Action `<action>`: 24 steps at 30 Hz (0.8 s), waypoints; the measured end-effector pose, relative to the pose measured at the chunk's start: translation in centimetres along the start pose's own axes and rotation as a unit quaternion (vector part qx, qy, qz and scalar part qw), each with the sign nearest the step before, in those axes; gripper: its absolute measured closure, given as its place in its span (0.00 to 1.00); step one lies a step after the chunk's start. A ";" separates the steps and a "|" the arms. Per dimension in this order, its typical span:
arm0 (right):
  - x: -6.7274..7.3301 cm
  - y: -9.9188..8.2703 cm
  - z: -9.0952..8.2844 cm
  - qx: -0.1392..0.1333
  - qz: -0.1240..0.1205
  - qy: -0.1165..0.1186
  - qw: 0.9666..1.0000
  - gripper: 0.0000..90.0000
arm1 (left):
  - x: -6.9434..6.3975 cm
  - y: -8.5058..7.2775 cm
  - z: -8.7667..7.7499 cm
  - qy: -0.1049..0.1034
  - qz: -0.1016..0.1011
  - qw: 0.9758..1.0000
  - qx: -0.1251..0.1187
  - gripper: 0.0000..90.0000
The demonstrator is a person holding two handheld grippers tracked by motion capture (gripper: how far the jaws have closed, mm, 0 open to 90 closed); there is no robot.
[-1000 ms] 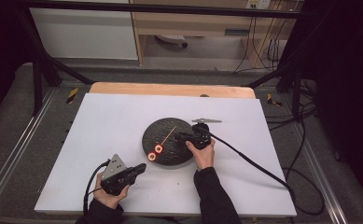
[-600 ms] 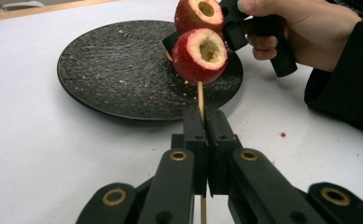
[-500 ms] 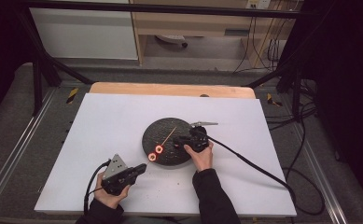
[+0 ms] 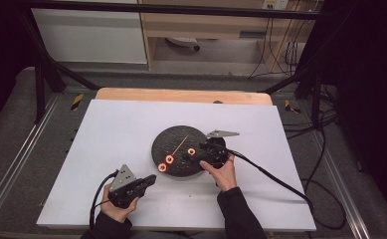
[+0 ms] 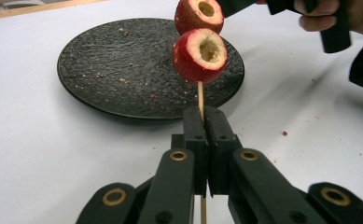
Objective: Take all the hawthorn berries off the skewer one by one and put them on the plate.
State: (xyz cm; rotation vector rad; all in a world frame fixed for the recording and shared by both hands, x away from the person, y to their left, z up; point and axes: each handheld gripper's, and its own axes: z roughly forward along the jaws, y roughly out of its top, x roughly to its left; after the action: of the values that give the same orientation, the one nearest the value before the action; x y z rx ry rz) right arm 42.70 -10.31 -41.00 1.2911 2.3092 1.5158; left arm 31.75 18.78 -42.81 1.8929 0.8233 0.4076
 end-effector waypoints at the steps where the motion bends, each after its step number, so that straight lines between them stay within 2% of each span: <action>1: 0.0 0.0 0.0 0.000 0.000 0.000 1.000 0.11 | 0.0 0.0 0.0 0.000 0.000 1.000 0.000 0.98; 3: 0.6 -0.3 -0.5 0.001 0.001 0.016 1.000 0.07 | 0.0 0.0 0.0 0.000 0.001 1.000 0.001 0.98; 7: 1.2 -0.7 -0.8 -0.003 0.000 0.028 1.000 0.06 | -0.1 -0.1 0.1 0.000 0.001 1.000 0.004 0.98; 10: 2.0 -1.1 -1.0 -0.018 0.006 0.049 0.999 0.07 | -0.1 -0.1 0.2 -0.002 0.002 1.000 0.004 0.98; 16: 2.5 -1.3 -0.8 -0.028 0.015 0.065 0.997 0.12 | -0.3 -0.1 0.3 -0.004 0.004 1.000 0.005 0.98; 17: 2.7 -1.3 -0.5 -0.028 0.017 0.071 0.997 0.16 | -0.4 -0.1 0.3 -0.004 0.005 1.000 0.005 0.98; 20: 2.9 -1.3 -0.3 -0.029 0.019 0.078 0.996 0.21 | -0.5 0.0 0.4 -0.006 0.007 1.000 0.005 0.98; 21: 3.0 -1.4 -0.1 -0.032 0.021 0.083 0.996 0.29 | -0.6 0.0 0.4 -0.006 0.007 1.000 0.005 0.98; 23: 3.0 -1.4 0.0 -0.034 0.025 0.087 0.995 0.31 | -0.6 0.0 0.4 -0.008 0.008 1.000 0.004 0.98; 24: 3.0 -1.4 0.1 -0.036 0.031 0.092 0.995 0.38 | -0.6 0.0 0.5 -0.008 0.008 1.000 0.005 0.98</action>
State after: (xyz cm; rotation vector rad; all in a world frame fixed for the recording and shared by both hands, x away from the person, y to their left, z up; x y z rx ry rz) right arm 40.00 -8.41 -41.10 1.2664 2.3142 1.7916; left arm 31.56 18.05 -42.99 1.9101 0.8009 0.3990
